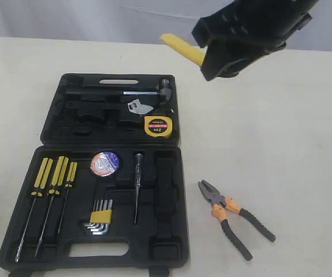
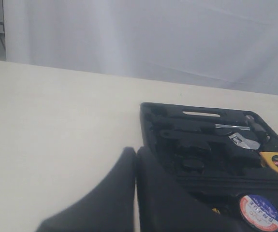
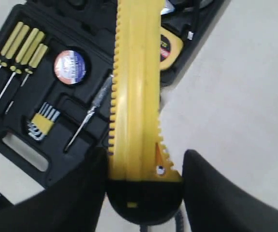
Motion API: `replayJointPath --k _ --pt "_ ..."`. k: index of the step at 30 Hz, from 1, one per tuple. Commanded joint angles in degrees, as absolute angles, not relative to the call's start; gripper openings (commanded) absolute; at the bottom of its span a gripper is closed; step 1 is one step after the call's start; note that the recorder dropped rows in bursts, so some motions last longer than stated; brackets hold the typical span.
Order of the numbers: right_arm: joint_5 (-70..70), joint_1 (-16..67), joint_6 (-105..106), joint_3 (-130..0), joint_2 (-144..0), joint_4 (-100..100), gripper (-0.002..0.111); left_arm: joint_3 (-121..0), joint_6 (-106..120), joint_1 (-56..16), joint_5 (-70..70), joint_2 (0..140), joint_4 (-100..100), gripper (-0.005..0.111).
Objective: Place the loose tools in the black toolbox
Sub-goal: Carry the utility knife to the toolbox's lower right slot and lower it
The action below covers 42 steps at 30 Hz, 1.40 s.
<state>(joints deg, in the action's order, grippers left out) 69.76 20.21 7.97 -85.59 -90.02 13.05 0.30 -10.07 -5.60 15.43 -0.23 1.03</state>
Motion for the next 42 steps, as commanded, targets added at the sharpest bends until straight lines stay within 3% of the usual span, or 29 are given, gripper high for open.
replayJointPath --k 1,15,29,42 --pt "70.0 26.0 3.3 -83.5 -88.3 12.8 -0.001 0.0 -10.0 -5.9 15.5 0.0 1.1 0.0" --pt "70.0 36.4 -3.5 -67.1 -83.9 18.2 -0.001 0.0 -10.0 -5.9 15.5 0.0 0.8 0.0" --pt "70.0 36.9 -5.2 -53.7 -81.4 23.2 -0.001 0.0 -10.0 -5.9 15.5 0.0 0.8 0.0" --pt "70.0 36.9 -2.8 -52.5 -87.7 25.6 -0.001 0.0 -10.0 -5.9 15.4 0.0 0.9 0.0"
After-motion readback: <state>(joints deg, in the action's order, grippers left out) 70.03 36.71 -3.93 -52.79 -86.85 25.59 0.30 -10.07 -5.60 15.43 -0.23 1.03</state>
